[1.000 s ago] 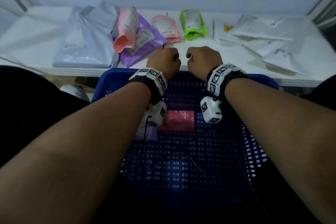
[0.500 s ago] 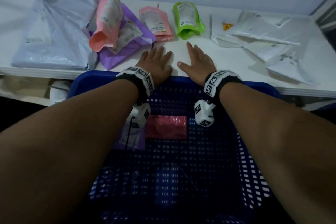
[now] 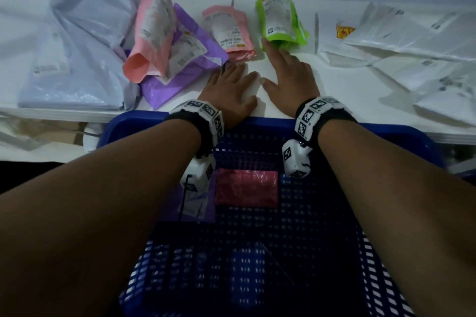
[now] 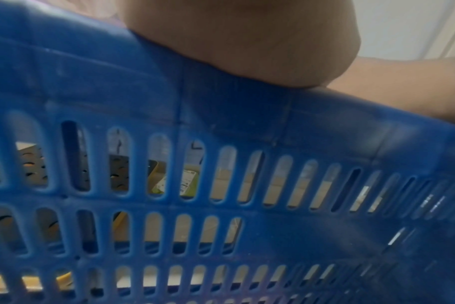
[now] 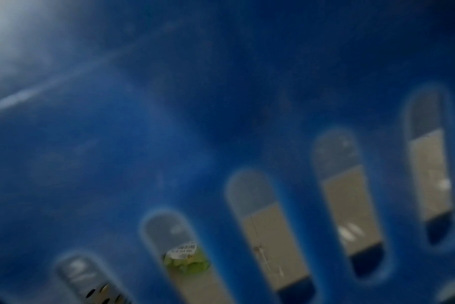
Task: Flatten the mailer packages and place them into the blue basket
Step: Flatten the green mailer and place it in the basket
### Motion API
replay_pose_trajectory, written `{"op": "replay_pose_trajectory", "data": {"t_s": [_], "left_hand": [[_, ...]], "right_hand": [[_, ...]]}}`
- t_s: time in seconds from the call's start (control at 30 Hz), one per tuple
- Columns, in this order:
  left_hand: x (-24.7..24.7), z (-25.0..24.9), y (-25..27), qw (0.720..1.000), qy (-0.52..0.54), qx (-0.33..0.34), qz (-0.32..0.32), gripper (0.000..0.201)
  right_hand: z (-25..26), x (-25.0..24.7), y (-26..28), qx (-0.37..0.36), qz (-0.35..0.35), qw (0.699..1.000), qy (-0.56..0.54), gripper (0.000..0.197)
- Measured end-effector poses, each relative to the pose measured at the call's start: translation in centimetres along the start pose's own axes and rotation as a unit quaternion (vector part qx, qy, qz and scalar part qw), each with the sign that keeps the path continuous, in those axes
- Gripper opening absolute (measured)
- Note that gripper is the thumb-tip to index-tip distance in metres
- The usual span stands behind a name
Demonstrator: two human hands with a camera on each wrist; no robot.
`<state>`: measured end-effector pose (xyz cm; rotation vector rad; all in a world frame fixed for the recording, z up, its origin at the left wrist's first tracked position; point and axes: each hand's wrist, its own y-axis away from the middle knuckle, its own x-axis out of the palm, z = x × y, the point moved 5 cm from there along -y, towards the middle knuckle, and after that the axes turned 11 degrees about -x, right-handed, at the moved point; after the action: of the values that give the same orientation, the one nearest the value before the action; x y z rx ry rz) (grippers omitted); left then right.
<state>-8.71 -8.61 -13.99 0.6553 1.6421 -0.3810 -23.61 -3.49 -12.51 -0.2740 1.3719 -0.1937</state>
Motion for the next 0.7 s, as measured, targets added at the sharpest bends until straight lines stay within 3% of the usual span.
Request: {"op": "replay_pose_trajectory", "data": {"t_s": [0.37,0.5,0.7], "left_hand": [[0.2,0.1,-0.2,1.000,0.000,-0.003,-0.010,0.078],[0.2,0.2,-0.3,1.000,0.001,-0.009,-0.007,0.079],[0.0,0.1,-0.1,1.000,0.014,-0.005,-0.008,0.079]], "right_hand": [[-0.3,0.8,-0.3,0.029,0.053,0.997,-0.040,0.077],[-0.7,0.5,-1.0,0.077,0.038,0.993,-0.084,0.090],[-0.5,0.7,-1.3,0.093,0.033,0.994,-0.051,0.088]]}}
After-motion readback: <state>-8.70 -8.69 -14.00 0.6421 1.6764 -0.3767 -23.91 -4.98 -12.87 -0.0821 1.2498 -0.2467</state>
